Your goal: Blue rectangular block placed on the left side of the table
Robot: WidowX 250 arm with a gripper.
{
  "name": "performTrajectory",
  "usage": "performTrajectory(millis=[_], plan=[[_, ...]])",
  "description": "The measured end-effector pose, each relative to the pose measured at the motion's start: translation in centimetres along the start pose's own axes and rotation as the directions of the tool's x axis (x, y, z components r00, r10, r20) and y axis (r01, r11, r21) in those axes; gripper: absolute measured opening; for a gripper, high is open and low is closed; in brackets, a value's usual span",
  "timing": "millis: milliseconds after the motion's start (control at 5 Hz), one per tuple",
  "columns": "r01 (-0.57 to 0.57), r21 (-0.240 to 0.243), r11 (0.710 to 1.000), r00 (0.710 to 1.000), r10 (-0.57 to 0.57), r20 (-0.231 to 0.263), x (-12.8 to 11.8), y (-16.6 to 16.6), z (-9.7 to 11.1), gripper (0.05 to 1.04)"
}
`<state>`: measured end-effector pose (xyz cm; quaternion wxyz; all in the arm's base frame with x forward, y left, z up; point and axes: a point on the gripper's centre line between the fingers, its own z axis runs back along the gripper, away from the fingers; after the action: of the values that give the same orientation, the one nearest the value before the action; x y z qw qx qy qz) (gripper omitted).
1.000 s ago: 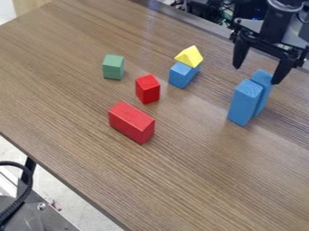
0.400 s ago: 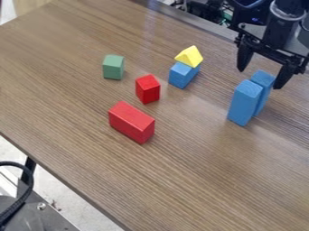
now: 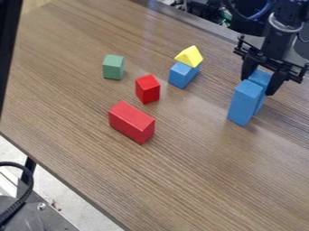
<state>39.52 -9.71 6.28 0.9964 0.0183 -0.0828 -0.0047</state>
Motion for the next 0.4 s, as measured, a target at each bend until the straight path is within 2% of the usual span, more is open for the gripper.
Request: performTrajectory(millis=[400], plan=[[0.01,-0.002,1.0,1.0,-0.009,0.014,-0.18,0.04,0.3,0.568]])
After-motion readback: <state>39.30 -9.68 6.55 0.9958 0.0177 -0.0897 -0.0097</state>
